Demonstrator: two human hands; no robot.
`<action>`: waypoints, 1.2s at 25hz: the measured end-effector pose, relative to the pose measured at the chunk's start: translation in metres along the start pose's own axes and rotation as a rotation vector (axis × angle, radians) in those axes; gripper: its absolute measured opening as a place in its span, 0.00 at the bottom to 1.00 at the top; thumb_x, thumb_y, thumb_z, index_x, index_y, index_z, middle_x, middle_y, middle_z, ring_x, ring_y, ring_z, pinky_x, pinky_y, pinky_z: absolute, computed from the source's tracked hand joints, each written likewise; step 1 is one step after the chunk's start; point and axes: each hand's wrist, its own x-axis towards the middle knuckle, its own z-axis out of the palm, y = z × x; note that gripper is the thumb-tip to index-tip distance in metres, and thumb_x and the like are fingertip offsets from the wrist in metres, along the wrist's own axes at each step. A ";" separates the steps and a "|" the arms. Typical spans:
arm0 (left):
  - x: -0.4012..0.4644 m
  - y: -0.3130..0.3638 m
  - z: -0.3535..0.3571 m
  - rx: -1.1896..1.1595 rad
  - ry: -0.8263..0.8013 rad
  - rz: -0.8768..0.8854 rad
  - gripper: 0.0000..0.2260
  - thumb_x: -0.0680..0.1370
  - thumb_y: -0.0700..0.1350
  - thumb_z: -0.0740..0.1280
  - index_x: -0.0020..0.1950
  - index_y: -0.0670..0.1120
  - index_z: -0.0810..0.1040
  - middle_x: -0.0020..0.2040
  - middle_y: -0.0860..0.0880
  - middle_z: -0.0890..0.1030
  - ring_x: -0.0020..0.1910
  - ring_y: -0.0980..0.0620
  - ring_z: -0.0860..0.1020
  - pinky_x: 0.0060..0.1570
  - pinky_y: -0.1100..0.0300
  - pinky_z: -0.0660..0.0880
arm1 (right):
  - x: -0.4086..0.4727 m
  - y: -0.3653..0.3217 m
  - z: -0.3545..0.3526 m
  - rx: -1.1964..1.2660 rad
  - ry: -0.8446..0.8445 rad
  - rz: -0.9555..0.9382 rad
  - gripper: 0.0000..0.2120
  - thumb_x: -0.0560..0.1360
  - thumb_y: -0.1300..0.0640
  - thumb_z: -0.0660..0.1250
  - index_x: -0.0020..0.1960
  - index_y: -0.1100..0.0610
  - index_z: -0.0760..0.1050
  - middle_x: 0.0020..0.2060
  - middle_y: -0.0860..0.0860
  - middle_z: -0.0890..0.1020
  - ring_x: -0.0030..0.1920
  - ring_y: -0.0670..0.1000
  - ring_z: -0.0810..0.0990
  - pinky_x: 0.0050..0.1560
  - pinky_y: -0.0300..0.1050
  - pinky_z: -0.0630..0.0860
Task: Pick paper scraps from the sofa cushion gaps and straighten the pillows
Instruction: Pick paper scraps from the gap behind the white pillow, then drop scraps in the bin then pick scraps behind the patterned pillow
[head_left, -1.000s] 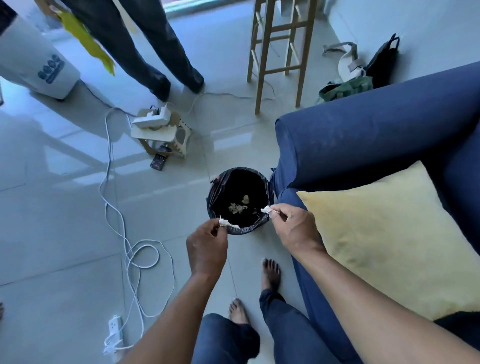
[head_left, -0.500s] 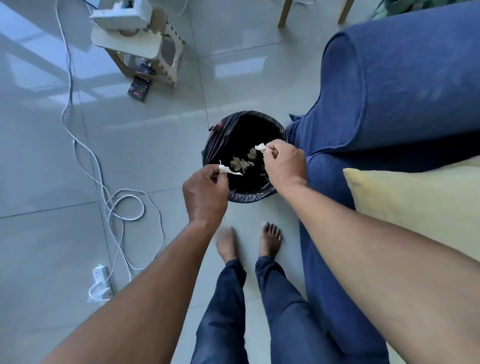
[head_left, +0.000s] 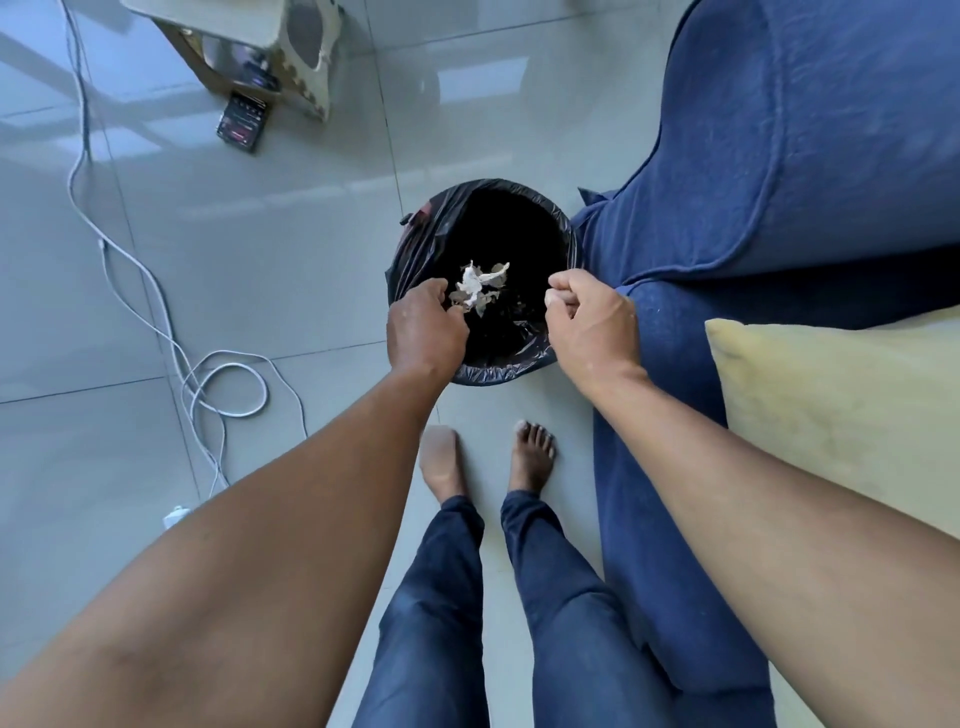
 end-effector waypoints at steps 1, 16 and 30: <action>-0.006 0.000 -0.004 0.000 0.004 -0.007 0.09 0.76 0.43 0.67 0.56 0.48 0.81 0.48 0.50 0.83 0.49 0.47 0.80 0.52 0.54 0.77 | -0.005 -0.002 -0.005 0.003 0.009 -0.011 0.11 0.78 0.58 0.64 0.58 0.53 0.81 0.47 0.49 0.87 0.52 0.56 0.83 0.56 0.50 0.79; -0.202 0.078 -0.122 0.056 -0.019 0.539 0.18 0.82 0.46 0.63 0.71 0.46 0.74 0.71 0.49 0.76 0.71 0.50 0.71 0.70 0.54 0.68 | -0.179 -0.065 -0.150 0.002 0.185 -0.110 0.22 0.81 0.56 0.63 0.74 0.61 0.69 0.75 0.56 0.70 0.79 0.56 0.61 0.78 0.52 0.61; -0.365 0.168 -0.117 0.516 -0.286 1.364 0.27 0.84 0.51 0.56 0.81 0.45 0.54 0.82 0.47 0.50 0.81 0.49 0.45 0.79 0.49 0.47 | -0.387 0.006 -0.253 -0.006 0.629 0.304 0.28 0.85 0.50 0.54 0.81 0.59 0.52 0.81 0.57 0.51 0.82 0.55 0.45 0.80 0.56 0.53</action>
